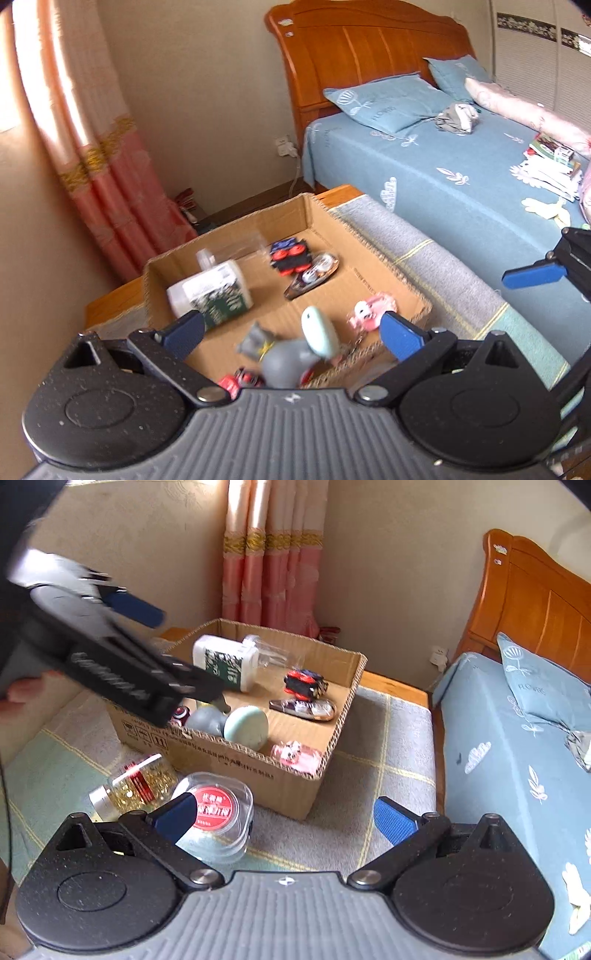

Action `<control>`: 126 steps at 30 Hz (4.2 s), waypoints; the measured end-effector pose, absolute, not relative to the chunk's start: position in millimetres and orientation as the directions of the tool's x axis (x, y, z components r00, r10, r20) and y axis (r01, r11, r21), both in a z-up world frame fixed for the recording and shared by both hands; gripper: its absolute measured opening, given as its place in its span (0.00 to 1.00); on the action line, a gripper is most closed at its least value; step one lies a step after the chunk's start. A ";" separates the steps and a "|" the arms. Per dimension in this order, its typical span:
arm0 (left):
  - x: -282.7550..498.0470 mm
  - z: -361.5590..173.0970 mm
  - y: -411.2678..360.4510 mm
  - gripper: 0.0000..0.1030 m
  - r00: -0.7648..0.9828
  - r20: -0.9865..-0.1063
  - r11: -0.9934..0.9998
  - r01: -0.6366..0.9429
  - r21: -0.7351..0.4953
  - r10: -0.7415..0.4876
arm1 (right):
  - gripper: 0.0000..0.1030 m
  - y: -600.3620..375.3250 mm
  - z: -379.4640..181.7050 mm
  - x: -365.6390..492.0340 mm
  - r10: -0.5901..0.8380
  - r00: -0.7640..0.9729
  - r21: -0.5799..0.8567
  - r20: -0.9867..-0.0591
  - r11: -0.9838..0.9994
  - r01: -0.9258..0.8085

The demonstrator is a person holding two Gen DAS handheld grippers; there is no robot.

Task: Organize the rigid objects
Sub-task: 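Withdraw both grippers toward the capsule bottle and clear container, then grasp the gold capsule bottle with the left gripper while the right grasps the clear container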

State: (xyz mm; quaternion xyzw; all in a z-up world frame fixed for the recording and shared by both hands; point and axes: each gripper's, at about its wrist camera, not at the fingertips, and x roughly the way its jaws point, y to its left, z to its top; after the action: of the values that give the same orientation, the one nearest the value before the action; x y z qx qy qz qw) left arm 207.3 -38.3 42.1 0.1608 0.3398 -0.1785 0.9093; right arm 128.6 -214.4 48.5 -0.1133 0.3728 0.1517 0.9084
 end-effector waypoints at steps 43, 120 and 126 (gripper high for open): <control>144.4 -77.6 35.8 0.99 0.619 -0.782 0.982 0.182 0.052 -0.073 | 1.00 -193.9 -52.6 149.5 0.167 0.602 0.018 -0.781 0.969 -0.245; 162.3 -74.3 18.4 0.97 0.645 -0.730 0.934 0.356 0.025 -0.226 | 0.81 -182.4 -44.5 147.5 0.205 0.630 -0.055 -0.749 0.929 -0.367; 165.5 -72.4 14.1 0.91 0.623 -0.747 0.923 0.383 0.036 -0.230 | 0.79 -183.7 -40.7 142.4 0.199 0.627 -0.072 -0.753 0.922 -0.380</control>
State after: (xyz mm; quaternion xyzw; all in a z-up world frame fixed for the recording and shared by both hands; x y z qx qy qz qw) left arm 165.5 14.1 -72.4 0.0963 0.3988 -0.1711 0.8958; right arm 142.4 -183.7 -40.7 -0.1128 0.4003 0.1619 0.8949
